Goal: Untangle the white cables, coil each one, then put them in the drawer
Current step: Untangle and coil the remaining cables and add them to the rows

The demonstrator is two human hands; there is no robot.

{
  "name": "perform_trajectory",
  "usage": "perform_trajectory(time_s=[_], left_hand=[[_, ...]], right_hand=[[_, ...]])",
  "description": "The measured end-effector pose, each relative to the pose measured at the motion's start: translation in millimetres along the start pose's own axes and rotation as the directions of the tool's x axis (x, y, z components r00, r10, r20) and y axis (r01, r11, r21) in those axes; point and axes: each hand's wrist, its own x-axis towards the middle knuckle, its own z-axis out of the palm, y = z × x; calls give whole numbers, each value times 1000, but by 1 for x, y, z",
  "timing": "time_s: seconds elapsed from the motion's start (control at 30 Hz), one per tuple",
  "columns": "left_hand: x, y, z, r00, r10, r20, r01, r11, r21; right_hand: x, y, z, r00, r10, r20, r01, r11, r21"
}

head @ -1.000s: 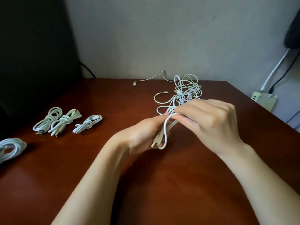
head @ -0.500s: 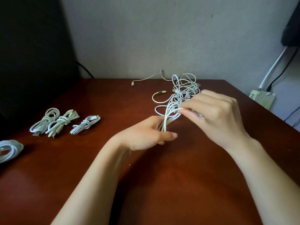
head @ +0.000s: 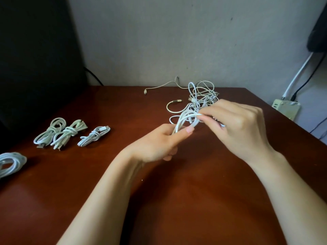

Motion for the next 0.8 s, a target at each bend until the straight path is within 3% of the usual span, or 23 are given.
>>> perform_trajectory(time_s=[0.13, 0.47, 0.63, 0.8], left_hand=[[1, -2, 4, 997, -35, 66, 23, 984, 175], [-5, 3, 3, 984, 70, 164, -95, 985, 147], [-4, 8, -2, 985, 173, 15, -173, 985, -9], [2, 5, -7, 971, 132, -198, -177, 958, -226]], right_hand=[[0, 2, -1, 999, -25, -24, 26, 999, 27], [-6, 13, 5, 976, 187, 110, -205, 959, 196], [-10, 17, 11, 881, 402, 250, -466, 827, 314], [-10, 1, 15, 888, 390, 244, -450, 848, 282]])
